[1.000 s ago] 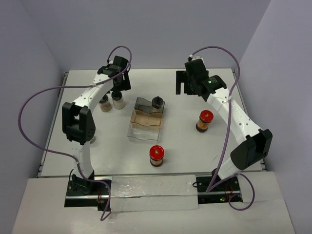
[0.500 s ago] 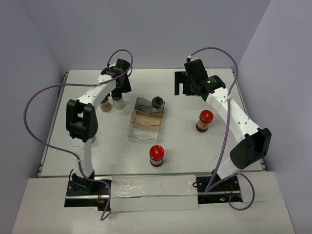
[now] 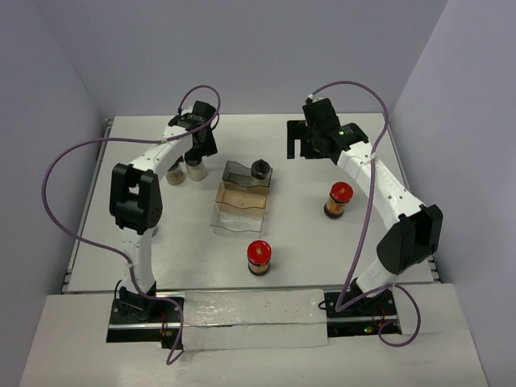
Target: Organize the condiment bottles
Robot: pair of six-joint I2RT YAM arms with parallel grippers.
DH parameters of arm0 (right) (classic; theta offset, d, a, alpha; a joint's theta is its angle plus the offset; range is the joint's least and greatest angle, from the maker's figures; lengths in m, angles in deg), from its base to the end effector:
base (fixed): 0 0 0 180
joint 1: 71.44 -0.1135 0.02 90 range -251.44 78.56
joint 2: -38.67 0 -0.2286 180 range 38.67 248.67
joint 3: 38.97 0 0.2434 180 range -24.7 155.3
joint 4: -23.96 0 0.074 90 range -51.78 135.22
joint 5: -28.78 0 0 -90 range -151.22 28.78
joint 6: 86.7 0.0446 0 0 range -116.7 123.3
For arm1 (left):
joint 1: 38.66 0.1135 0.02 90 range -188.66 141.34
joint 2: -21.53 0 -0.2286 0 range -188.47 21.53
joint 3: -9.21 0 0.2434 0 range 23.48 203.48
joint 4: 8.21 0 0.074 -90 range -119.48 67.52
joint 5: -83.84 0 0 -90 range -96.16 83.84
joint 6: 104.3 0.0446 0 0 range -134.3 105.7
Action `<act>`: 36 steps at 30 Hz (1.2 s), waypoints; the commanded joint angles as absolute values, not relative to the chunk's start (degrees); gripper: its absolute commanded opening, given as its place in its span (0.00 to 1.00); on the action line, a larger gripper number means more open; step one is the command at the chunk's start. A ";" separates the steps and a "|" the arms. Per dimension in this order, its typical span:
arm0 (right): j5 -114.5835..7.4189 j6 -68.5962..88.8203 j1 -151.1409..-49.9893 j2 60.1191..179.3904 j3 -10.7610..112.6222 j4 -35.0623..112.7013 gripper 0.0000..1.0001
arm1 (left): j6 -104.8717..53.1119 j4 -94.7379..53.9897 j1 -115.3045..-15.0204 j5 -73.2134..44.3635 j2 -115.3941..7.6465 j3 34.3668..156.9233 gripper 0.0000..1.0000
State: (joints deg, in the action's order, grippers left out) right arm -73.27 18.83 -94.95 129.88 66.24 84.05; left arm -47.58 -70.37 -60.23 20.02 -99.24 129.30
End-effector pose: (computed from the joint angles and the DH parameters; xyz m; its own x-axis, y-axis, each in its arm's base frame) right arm 0.3178 0.1281 0.3162 -0.7054 -0.0213 -0.7085 -0.0711 0.9966 0.0408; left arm 0.4093 -0.1407 0.2056 -0.7700 -0.2251 -0.5970 -0.3348 0.9391 0.0777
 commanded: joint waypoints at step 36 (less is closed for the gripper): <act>-72.98 18.77 -93.80 126.41 64.54 81.45 1.00 | -36.55 -67.23 -67.20 13.20 -82.56 133.70 0.10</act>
